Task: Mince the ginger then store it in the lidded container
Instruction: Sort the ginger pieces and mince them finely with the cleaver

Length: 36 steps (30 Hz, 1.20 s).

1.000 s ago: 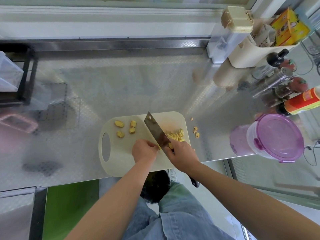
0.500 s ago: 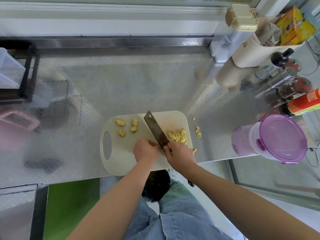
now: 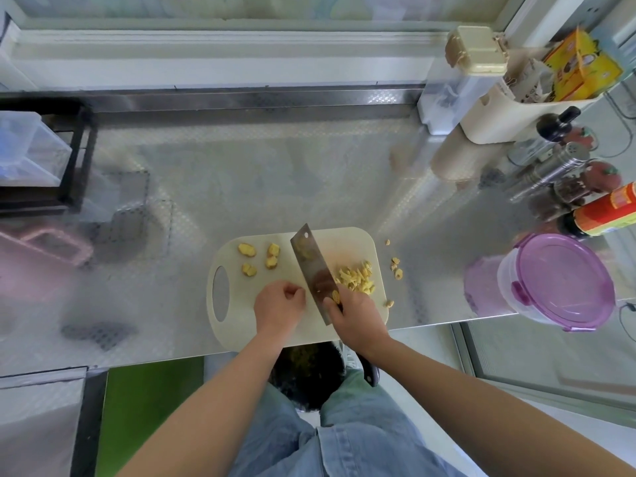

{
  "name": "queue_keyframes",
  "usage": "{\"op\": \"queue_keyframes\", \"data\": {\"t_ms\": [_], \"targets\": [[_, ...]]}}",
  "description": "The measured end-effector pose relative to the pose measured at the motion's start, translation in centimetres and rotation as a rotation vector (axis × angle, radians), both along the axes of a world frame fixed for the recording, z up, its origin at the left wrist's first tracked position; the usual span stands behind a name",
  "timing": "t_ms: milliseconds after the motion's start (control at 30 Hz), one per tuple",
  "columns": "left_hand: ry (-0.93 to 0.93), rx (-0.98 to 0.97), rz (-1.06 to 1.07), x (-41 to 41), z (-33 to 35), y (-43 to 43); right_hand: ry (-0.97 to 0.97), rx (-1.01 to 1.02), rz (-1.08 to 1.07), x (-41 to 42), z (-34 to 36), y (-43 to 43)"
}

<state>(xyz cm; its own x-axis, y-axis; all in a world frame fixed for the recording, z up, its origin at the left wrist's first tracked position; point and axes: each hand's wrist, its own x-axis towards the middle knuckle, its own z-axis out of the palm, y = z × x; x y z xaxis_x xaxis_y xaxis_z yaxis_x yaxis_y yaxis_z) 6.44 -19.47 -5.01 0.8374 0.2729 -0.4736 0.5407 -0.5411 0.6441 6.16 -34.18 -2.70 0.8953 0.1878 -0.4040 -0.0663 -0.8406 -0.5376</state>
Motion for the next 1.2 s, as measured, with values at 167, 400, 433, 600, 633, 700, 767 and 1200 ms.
{"op": "queue_keyframes", "data": {"t_ms": [167,400,433,600,633,700,767,1200], "targets": [[-0.113,0.135,0.014,-0.4,1.0,1.0,0.004,-0.027,-0.107,-0.3,-0.5,-0.7],[-0.202,0.410,0.131,2.0,2.6,3.4,0.004,0.025,-0.194,1.9,0.3,-1.5],[-0.179,0.435,0.101,2.4,2.5,3.7,0.002,0.022,-0.181,2.0,0.4,-1.2],[-0.069,0.511,-0.034,3.9,1.6,4.2,0.009,0.028,-0.145,2.2,0.6,-0.1],[-0.067,0.517,-0.031,4.0,1.4,4.1,0.015,0.027,-0.133,2.2,0.6,-0.1],[-0.067,0.517,-0.030,4.0,1.2,4.0,0.026,0.027,-0.119,2.3,0.5,-0.2],[-0.051,0.513,-0.047,4.1,1.1,3.9,0.033,0.027,-0.107,2.5,0.4,-0.3],[-0.026,0.045,0.038,3.8,2.3,0.7,0.007,0.049,-0.122,2.3,0.8,-1.6]]}}
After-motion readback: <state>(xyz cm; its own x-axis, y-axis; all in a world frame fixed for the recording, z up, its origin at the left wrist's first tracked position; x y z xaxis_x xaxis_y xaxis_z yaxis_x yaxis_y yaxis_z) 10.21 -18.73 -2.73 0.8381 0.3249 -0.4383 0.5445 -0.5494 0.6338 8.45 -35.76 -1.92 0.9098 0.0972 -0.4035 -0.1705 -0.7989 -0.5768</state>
